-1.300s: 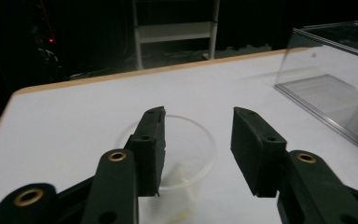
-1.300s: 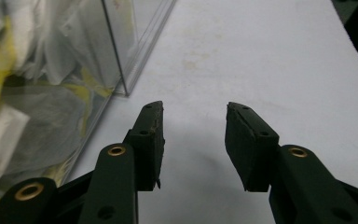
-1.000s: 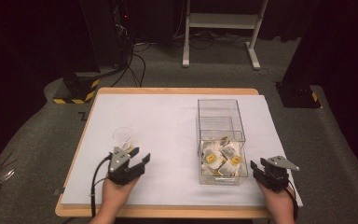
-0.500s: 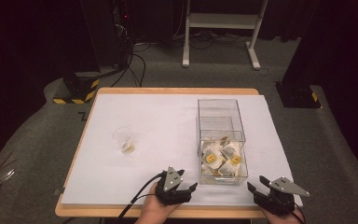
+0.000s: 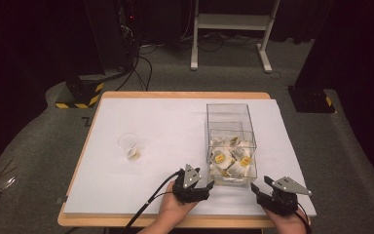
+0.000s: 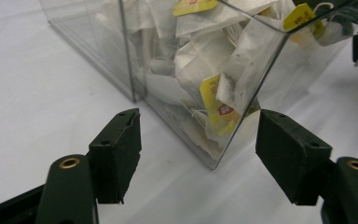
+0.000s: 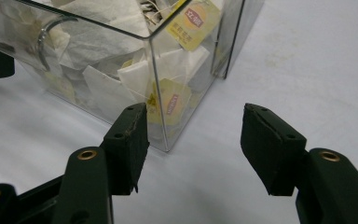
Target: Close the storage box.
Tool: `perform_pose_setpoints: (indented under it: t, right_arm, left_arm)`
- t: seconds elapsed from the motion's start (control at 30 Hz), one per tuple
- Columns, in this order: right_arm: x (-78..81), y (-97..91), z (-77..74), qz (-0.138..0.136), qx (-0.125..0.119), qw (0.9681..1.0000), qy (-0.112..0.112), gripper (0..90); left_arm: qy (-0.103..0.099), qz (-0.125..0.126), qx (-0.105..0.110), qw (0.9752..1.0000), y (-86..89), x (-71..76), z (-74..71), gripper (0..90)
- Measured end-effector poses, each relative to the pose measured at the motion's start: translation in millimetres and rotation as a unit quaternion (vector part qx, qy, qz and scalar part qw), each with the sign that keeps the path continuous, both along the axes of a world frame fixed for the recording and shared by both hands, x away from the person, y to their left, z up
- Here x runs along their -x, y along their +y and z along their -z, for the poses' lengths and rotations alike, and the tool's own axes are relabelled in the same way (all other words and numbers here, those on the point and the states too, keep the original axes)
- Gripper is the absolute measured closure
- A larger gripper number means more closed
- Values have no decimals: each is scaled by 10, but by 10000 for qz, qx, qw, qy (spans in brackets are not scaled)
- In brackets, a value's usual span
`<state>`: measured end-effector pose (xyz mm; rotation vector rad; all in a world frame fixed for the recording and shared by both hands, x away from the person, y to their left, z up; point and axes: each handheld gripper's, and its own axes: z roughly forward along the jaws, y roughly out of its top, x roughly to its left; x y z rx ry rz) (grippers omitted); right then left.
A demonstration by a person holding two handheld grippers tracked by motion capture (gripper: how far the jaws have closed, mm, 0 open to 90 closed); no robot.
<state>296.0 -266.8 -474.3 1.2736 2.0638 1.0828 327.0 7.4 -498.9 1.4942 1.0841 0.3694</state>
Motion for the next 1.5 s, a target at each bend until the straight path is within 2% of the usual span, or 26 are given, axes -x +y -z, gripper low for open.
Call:
perform_pose_setpoints:
  t: [0.1,0.17,0.2,0.33,0.43,0.47,0.5,0.53,0.6,0.7,0.73,0.77,0.8,0.87,0.9,0.97,1.03,1.07,1.1,1.23,1.3,1.37,1.4,1.43,1.47,1.5]
  right_arm:
    - [-148,-3,4,122,-54,9999,-42,413]
    - [-252,-7,14,198,-72,9998,-72,413]
    - [-292,-8,19,225,-78,9997,-78,415]
    - [-518,-2,53,369,-163,9992,-19,416]
    - [-664,16,72,419,-186,9990,-10,415]
    - [-695,26,74,443,-175,9989,-5,415]
    - [-743,41,75,482,-158,9987,3,415]
    - [-777,52,75,512,-151,9986,-4,416]
    - [-830,70,76,554,-124,9984,-20,416]
    - [-912,102,87,625,-45,9980,-41,417]
    - [-933,107,91,650,-58,9978,-57,418]
    - [-953,111,96,690,-69,9976,-53,418]
    - [-967,117,100,736,-69,9973,-43,419]
    - [-995,129,112,814,-79,9966,-20,421]
    - [-1000,137,116,851,-84,9963,-5,428]
    - [-987,151,126,858,-36,9963,-17,442]
    - [-956,154,139,811,13,9967,9,442]
    - [-928,157,151,762,17,9971,24,442]
    - [-890,161,160,727,59,9973,33,442]
    - [-727,146,205,586,204,9981,31,450]
    - [-650,110,229,568,311,9979,82,451]
    - [-598,73,234,577,417,9974,81,453]
    - [-569,57,233,629,460,9969,94,453]
    - [-543,30,237,656,500,9966,86,453]
    - [-532,13,242,668,506,9964,92,453]
    - [-525,-4,245,701,439,9965,121,453]
  left_arm:
    - [-5,-65,-86,9999,0,-147,5,291]
    - [-3,-140,-70,9999,-18,-231,5,294]
    - [0,-144,-155,9998,-15,-295,3,295]
    - [6,-301,-95,9995,-47,-469,-5,297]
    - [-15,-425,-184,9989,-56,-569,-2,305]
    - [-34,-988,844,9915,-214,-641,-12,312]
    - [-67,-1011,922,9906,-221,-676,-7,313]
    - [-50,-987,785,9920,-203,-698,8,316]
    - [-1,-894,378,9953,-151,-725,31,325]
    - [16,-909,90,9958,-112,-774,53,334]
    - [25,-937,38,9956,-102,-788,55,336]
    - [82,-959,-101,9953,-81,-792,56,334]
    - [73,-877,-149,9960,-86,-798,53,330]
    - [64,-875,-242,9959,-90,-799,51,336]
    - [93,-859,-239,9960,-88,-793,46,343]
    - [91,-931,-94,9956,-112,-769,49,355]
    - [86,-1040,362,9939,-140,-721,64,355]
    - [113,-1011,429,9939,-120,-689,69,354]
    - [194,-617,-357,9973,45,-619,71,355]
    - [230,-538,-389,9975,289,-486,35,359]
    - [277,-565,-415,9972,501,-411,20,361]
    - [330,-576,-411,9970,675,-340,20,372]
    - [397,-566,-531,9962,800,-289,31,379]
    - [417,-623,-490,9960,849,-263,42,379]
    - [461,-574,-633,9953,939,-229,51,379]
    - [489,-619,-603,9951,1001,-198,71,378]
